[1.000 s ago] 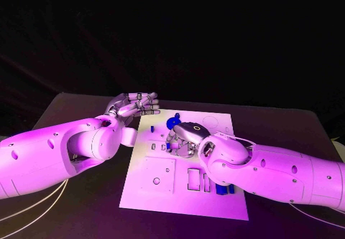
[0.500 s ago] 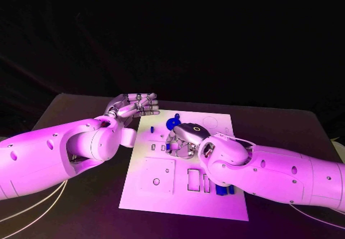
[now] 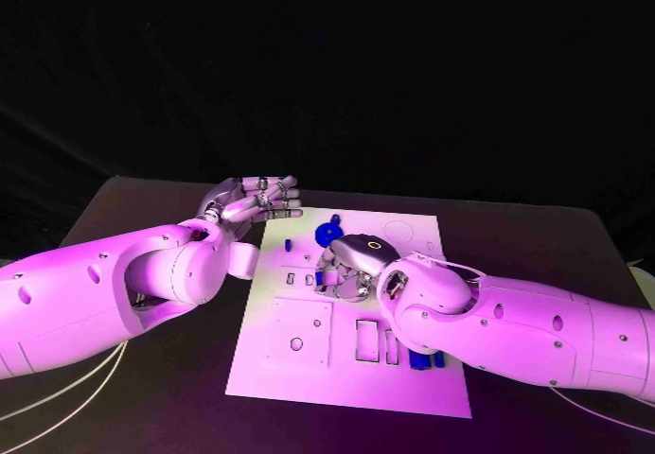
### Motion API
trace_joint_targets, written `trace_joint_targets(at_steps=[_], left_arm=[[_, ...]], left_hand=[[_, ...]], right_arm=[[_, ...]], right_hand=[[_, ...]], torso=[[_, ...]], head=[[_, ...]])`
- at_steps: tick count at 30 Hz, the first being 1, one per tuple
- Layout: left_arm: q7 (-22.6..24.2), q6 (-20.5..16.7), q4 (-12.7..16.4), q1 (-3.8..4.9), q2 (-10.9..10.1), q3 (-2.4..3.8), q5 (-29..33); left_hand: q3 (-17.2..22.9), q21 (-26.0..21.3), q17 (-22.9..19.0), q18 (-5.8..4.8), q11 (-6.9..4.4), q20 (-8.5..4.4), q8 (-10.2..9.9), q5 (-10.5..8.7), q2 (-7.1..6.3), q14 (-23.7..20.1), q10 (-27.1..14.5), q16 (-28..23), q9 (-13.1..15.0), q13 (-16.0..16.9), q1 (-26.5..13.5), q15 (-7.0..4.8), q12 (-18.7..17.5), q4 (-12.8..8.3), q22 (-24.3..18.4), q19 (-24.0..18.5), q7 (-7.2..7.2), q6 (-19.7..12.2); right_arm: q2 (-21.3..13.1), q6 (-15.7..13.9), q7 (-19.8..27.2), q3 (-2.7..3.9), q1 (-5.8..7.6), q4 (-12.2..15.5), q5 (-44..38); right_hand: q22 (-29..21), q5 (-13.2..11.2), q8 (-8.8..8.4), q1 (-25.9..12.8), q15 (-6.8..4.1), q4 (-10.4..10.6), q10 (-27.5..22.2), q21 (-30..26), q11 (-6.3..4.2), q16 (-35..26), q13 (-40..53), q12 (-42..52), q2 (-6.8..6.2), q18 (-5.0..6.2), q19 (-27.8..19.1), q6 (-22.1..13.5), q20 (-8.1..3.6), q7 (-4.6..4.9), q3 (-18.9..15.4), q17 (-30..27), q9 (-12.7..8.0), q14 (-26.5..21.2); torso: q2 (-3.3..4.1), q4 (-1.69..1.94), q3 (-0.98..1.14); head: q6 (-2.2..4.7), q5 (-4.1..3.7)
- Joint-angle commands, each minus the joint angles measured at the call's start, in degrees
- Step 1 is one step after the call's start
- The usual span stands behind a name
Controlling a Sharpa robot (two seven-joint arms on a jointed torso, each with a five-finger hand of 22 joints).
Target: Assemble the parts on the task board
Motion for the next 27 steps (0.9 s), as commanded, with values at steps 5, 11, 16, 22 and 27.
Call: trace_joint_targets(at_steps=[5,11,16,22,27], left_arm=[[0.08,1.14,0.07,0.04,0.06,0.04,0.07],[-0.11,1.29,0.0,0.03,0.07,0.04,0.07],[-2.11,2.33,-0.41,0.03,0.17,0.03,-1.21],[-7.67,5.1,-1.25,0.03,0.15,0.02,-8.52],[-15.1,7.93,-2.22,0.03,0.23,0.02,-17.18]], left_hand=[[0.04,0.23,0.1,0.65,0.28,-0.17,-0.34,-0.22,0.05,0.4,0.27,-0.3,-0.01,-0.02,0.7,0.07,-0.32,-0.21,0.01,0.1,0.14,0.11],[0.03,0.23,0.1,0.65,0.29,-0.17,-0.37,-0.22,0.04,0.4,0.25,-0.33,-0.01,-0.02,0.7,0.08,-0.35,-0.21,0.01,0.09,0.14,0.1],[-0.06,0.97,0.57,0.77,0.1,-0.44,-0.59,-0.24,0.05,2.2,0.81,0.19,0.04,0.04,0.74,-0.36,-0.59,-0.28,0.24,0.87,0.07,0.48],[-0.05,4.9,2.9,0.89,-2.0,-2.48,0.67,-0.25,-0.14,9.7,7.36,3.48,0.53,0.92,0.19,-2.96,1.45,0.2,1.93,5.58,-1.25,4.56],[0.63,11.16,7.83,0.91,-4.79,-6.11,1.75,-0.27,-0.62,20.51,14.21,10.63,1.1,1.97,-0.2,-6.52,3.53,0.53,5.04,12.06,-3.35,8.16]], right_arm=[[-0.08,-0.21,-0.73,-0.08,-0.1,-0.15,-0.94],[-0.24,-2.77,-0.71,-0.08,-0.1,0.06,-0.95],[-1.84,-8.7,2.02,-0.01,-0.03,1.86,0.38],[-6.19,-10.78,8.37,0.36,1.02,5.76,5.9],[-11.69,-10.12,16.02,0.67,2.98,9.01,16.63]], right_hand=[[7.47,-0.55,-0.49,-0.88,0.51,0.59,-0.24,-0.6,0.45,0.08,6.92,-0.6,-0.44,-0.66,0.32,-0.79,0.43,0.14,-0.7,14.78,-0.13,6.11],[7.17,-1.0,-1.02,-2.17,0.81,1.85,-0.63,-1.12,0.79,-0.04,6.59,-0.98,-1.36,-0.54,0.07,-2.03,0.73,0.47,-3.08,14.52,-0.2,6.05],[6.26,-1.5,-1.69,-1.12,1.57,4.73,-1.72,-2.51,1.82,-0.4,5.61,-2.04,-2.29,-0.28,-0.65,-5.91,1.51,1.62,-9.09,13.78,-1.0,5.85],[4.63,-2.42,-1.47,0.19,1.99,5.65,-3.47,-4.77,2.19,-0.84,3.7,-4.05,-2.33,0.29,-1.91,-7.14,1.83,2.01,-13.04,12.9,-1.45,5.61],[0.98,-1.4,-0.34,3.13,1.65,5.2,-5.95,-9.74,1.77,-2.84,0.91,-7.1,0.26,1.43,-4.73,-5.74,1.68,1.53,-11.95,9.22,-1.28,4.56]], torso=[[-0.03,0.01,0.01],[-0.06,0.02,-0.01],[-0.18,0.01,0.05],[-0.53,-0.22,0.18],[-1.11,-0.56,0.42]], head=[[0.02,-0.04],[0.1,-0.11],[0.38,-0.2],[0.57,-0.12],[0.33,0.2]])
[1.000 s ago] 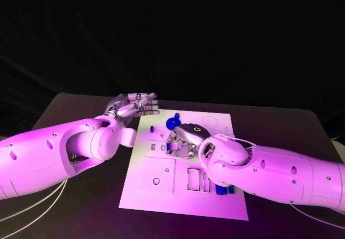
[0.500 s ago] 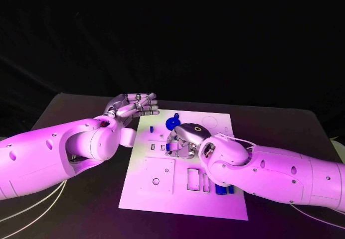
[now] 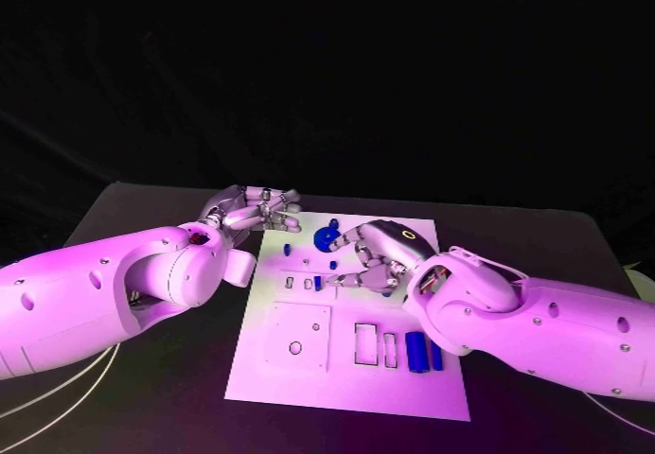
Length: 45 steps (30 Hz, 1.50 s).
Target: Assemble the parts on the task board
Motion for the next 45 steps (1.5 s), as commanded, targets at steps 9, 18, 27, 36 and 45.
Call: trace_joint_targets(at_steps=[9,18,27,36,45], left_arm=[[-23.5,13.77,-1.46,0.4,0.74,0.09,-27.16],[-36.26,19.63,-3.58,2.35,3.91,0.1,-43.21],[-46.61,26.67,-5.11,3.93,8.39,0.08,-51.71],[-51.88,28.93,-7.18,4.46,12.11,0.03,-54.59],[-53.71,30.69,-8.79,4.61,14.2,-0.01,-55.7]], left_hand=[[5.33,19.18,37.98,0.06,-4.84,-6.3,2.52,-0.1,-3.32,11.54,10.04,40.09,2.57,7.58,-1.8,-5.58,8.88,-0.48,13.84,8.41,-4.76,5.51],[3.78,57.41,75.02,-7.95,-6.5,-9.45,5.56,-0.26,-2.31,14.57,8.98,72.57,8.89,39.06,-13.5,-6.67,39.24,0.44,67.86,28.86,-5.81,5.29],[-0.24,62.05,77.44,-9.68,-6.56,-9.41,8.25,-0.27,-1.23,15.17,8.49,74.44,15.31,54.51,-15.51,-6.57,53.23,0.55,76.99,32.71,-5.92,3.22],[-3.16,62.26,77.44,-9.78,-6.68,-9.4,10.16,-0.3,-0.75,15.17,9.23,74.44,18.97,58.89,-17.17,-6.67,57.17,0.6,77.44,32.93,-6.2,2.37],[-5.82,62.26,77.44,-9.78,-6.87,-9.48,11.74,-0.32,-0.71,15.17,9.15,74.44,21.9,59.91,-17.9,-6.8,57.91,0.59,77.44,32.93,-6.5,1.89]], right_arm=[[-10.77,-0.15,12.4,0.31,4.19,3.54,24.06],[-14.5,0.42,12.23,0.35,5.22,1.89,27.4],[-15.21,0.65,11.49,0.35,5.54,0.38,27.68],[-15.47,0.62,10.82,0.35,5.61,0.02,27.1],[-15.56,0.63,10.39,0.35,5.63,-0.11,26.56]], right_hand=[[-0.18,3.93,1.3,1.62,-0.4,-0.26,-1.13,-2.78,-0.58,-1.12,-0.26,-1.61,1.47,0.82,-1.17,1.45,-0.53,-0.48,0.55,8.19,0.17,4.11],[-0.5,4.82,1.54,1.66,-0.51,-0.28,-1.32,-3.3,-0.69,-1.35,-0.67,-1.97,1.57,0.91,-1.28,1.53,-0.64,-0.59,0.4,7.88,0.16,4.04],[-0.56,7.63,1.96,1.95,-0.66,-0.32,-1.2,-3.6,-0.84,-1.53,-0.83,-1.96,1.73,0.89,-1.11,1.59,-0.81,-0.71,0.24,7.71,0.11,4.04],[-0.55,8.37,2.09,1.99,-0.7,-0.3,-1.14,-3.66,-0.88,-1.6,-0.88,-1.94,1.71,0.88,-1.03,1.58,-0.86,-0.74,0.14,7.64,0.09,4.04],[-0.54,8.69,2.16,1.91,-0.71,-0.24,-1.12,-3.69,-0.89,-1.64,-0.92,-1.95,1.67,0.88,-0.99,1.58,-0.87,-0.75,0.05,7.6,0.08,4.03]], torso=[[-1.82,-0.51,0.82],[-2.5,-0.71,1.38],[-2.46,-0.77,1.56],[-2.41,-0.71,1.45],[-2.37,-0.7,1.38]], head=[[-1.18,0.72],[-2.01,1.3],[-2.47,1.53],[-2.96,1.48],[-3.48,1.53]])
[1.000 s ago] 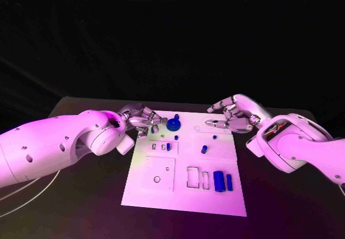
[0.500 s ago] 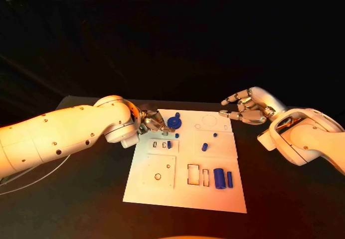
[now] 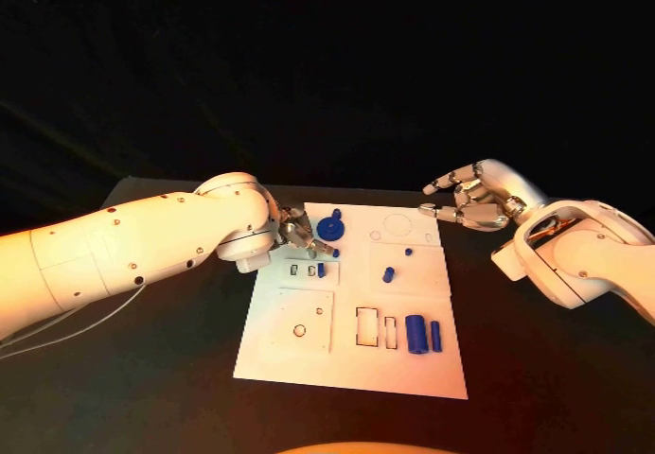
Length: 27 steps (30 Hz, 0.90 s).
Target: Assemble the parts on the task board
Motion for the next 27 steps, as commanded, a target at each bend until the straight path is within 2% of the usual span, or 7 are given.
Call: trace_joint_targets(at_steps=[1,8,11,27], left_arm=[[-2.87,2.86,-0.43,0.13,0.51,0.0,-1.95],[-3.23,3.84,-1.3,0.15,1.28,-0.14,-2.31],[-3.24,4.25,-1.57,0.15,1.57,-0.24,-2.27],[-3.14,7.44,-2.26,0.13,2.56,-0.7,-2.1]], left_hand=[[-0.92,0.14,15.06,-0.83,-0.25,-0.06,0.48,-0.32,0.17,6.02,0.24,0.14,0.91,0.27,-0.7,-0.21,0.29,-0.01,15.06,6.34,-0.13,-0.43],[-3.32,0.14,15.06,-0.83,-0.27,-0.09,1.22,-0.36,0.57,6.02,0.16,0.14,2.86,0.62,-1.37,-0.23,0.47,0.0,15.06,6.34,-0.17,-1.19],[-4.18,0.14,15.06,-0.83,-0.3,-0.09,1.51,-0.37,0.86,6.02,0.17,0.14,3.56,0.74,-1.65,-0.25,0.53,0.0,15.06,6.34,-0.21,-1.32],[-4.89,0.14,15.06,-0.83,-0.33,-0.09,1.77,-0.29,1.55,6.02,0.25,0.14,4.46,1.1,-1.27,-0.27,0.79,-0.07,15.06,6.34,-0.26,-1.67]], right_arm=[[-0.02,0.71,-0.37,0.01,0.02,-0.03,-0.68],[0.08,0.8,-0.61,0.01,0.02,-0.14,-0.99],[0.29,1.04,-0.73,0.01,0.01,-0.3,-1.19],[0.67,1.66,-1.22,0.0,0.0,-0.44,-1.53]], right_hand=[[-0.05,0.21,0.34,0.28,-0.28,-0.07,-0.03,-0.29,-0.4,-0.2,-0.08,-0.21,0.04,0.87,0.17,0.34,-0.29,-0.26,-0.31,7.56,-0.04,4.03],[-0.12,0.47,0.4,0.15,-0.29,0.01,-0.03,-0.41,-0.41,-0.27,-0.13,-0.24,0.03,0.89,0.14,0.35,-0.3,-0.27,-0.4,7.46,-0.05,4.0],[-0.2,0.56,0.41,0.12,-0.29,0.02,-0.07,-0.52,-0.41,-0.34,-0.18,-0.29,0.03,0.91,0.09,0.34,-0.31,-0.27,-0.42,7.35,-0.06,3.97],[-0.41,0.84,0.43,0.02,-0.3,0.07,-0.15,-0.84,-0.41,-0.44,-0.31,-0.41,0.07,0.97,-0.04,0.27,-0.32,-0.27,-0.47,7.21,-0.08,3.94]], torso=[[0.01,-0.02,-0.03],[0.07,0.06,-0.06],[0.06,-0.01,-0.02],[0.05,-0.02,0.03]], head=[[-0.23,0.13],[-0.35,0.04],[-0.46,0.08],[-0.91,0.06]])
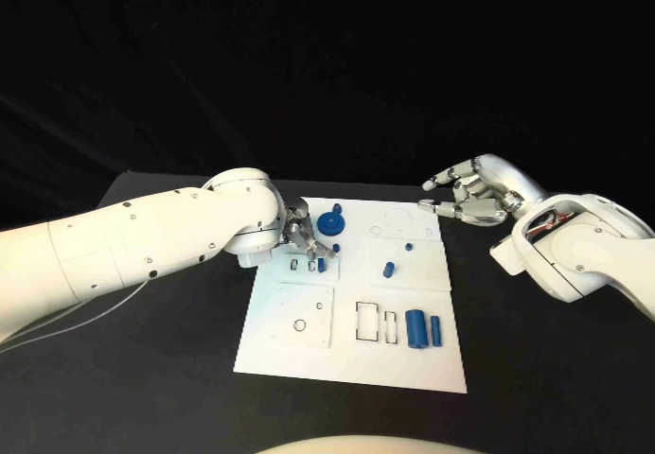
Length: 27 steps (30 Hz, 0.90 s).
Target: Assemble the parts on the task board
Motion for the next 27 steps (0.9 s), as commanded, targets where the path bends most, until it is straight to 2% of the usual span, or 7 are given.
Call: trace_joint_targets(at_steps=[1,5,10,14,18,27], left_arm=[[-1.52,2.65,-0.03,0.08,0.34,-0.06,-0.11],[-1.51,3.03,-0.01,0.08,0.53,-0.16,0.11],[-1.62,3.46,0.03,0.08,0.71,-0.23,0.21],[-1.65,3.76,0.0,0.08,0.73,-0.27,0.24],[-1.59,3.97,-0.03,0.07,0.78,-0.29,0.25],[-1.48,3.95,-0.15,0.07,0.9,-0.32,0.77]], left_hand=[[-0.37,0.14,15.08,-0.84,-0.14,-0.09,0.4,-0.28,0.79,6.02,0.06,0.14,0.16,0.08,0.03,-0.27,0.14,0.08,15.08,6.34,-0.07,-0.48],[-0.42,0.14,15.08,-0.84,-0.15,-0.09,0.47,-0.26,1.08,6.02,0.07,0.14,0.43,0.15,0.33,-0.28,0.18,0.07,15.08,6.34,-0.08,-0.59],[-0.41,0.14,15.08,-0.84,-0.16,-0.08,0.56,-0.24,1.52,6.02,0.07,0.14,0.85,0.25,0.93,-0.28,0.23,0.04,15.08,6.34,-0.09,-0.76],[-0.3,0.14,15.08,-0.84,-0.17,-0.07,0.61,-0.22,1.89,6.02,0.03,0.14,1.2,0.26,1.52,-0.28,0.19,0.01,15.08,6.34,-0.09,-0.92],[-0.06,0.14,15.08,-0.84,-0.17,-0.07,0.65,-0.18,2.26,6.02,-0.01,0.14,1.55,0.26,2.18,-0.28,0.13,0.01,15.08,6.34,-0.09,-1.1],[1.05,0.14,15.08,-0.84,-0.17,-0.04,0.66,-0.12,3.35,6.02,-0.08,0.14,2.42,0.32,4.02,-0.28,0.04,-0.02,15.08,6.34,-0.08,-1.5]], right_arm=[[0.07,1.11,-0.41,0.01,0.0,0.06,-0.97],[0.09,1.22,-0.61,0.01,-0.01,0.01,-1.04],[0.23,1.35,-0.87,0.01,-0.01,-0.14,-1.07],[0.3,1.43,-0.97,0.01,-0.01,-0.16,-1.08],[0.31,1.5,-1.05,0.01,-0.01,-0.19,-1.08],[0.38,1.68,-1.21,0.01,-0.02,-0.18,-1.13]], right_hand=[[-0.13,0.31,0.21,0.02,-0.31,-0.09,-0.15,-0.4,-0.41,-0.33,-0.12,-0.41,0.07,0.97,-0.04,0.09,-0.32,-0.08,-0.3,7.22,-0.07,3.94],[-0.13,0.31,0.21,0.02,-0.31,-0.09,-0.15,-0.4,-0.41,-0.33,-0.12,-0.41,0.07,0.97,-0.04,0.09,-0.32,-0.08,-0.3,7.22,-0.07,3.94],[-0.22,0.37,0.22,0.01,-0.31,-0.09,-0.18,-0.53,-0.42,-0.39,-0.16,-0.45,0.09,1.0,-0.1,0.09,-0.32,-0.08,-0.31,7.13,-0.07,3.92],[-0.24,0.39,0.22,0.01,-0.31,-0.09,-0.18,-0.56,-0.42,-0.41,-0.17,-0.46,0.1,1.01,-0.12,0.09,-0.33,-0.09,-0.3,7.09,-0.07,3.91],[-0.28,0.41,0.23,0.01,-0.31,-0.09,-0.19,-0.61,-0.42,-0.44,-0.18,-0.47,0.12,1.02,-0.14,0.09,-0.33,-0.09,-0.3,7.04,-0.07,3.89],[-0.37,0.58,0.29,0.09,-0.32,-0.13,-0.22,-0.77,-0.43,-0.54,-0.24,-0.52,0.22,1.05,-0.2,0.12,-0.33,-0.11,-0.25,6.91,-0.07,3.86]], torso=[[0.01,-0.02,0.03],[0.03,0.0,0.01],[0.03,0.0,0.01],[0.05,0.0,0.09],[0.08,0.02,0.01],[0.07,-0.03,0.05]], head=[[-0.06,0.03],[-0.13,0.05],[-0.11,-0.39],[-0.22,-0.31],[-0.27,-0.22],[-0.35,-0.11]])
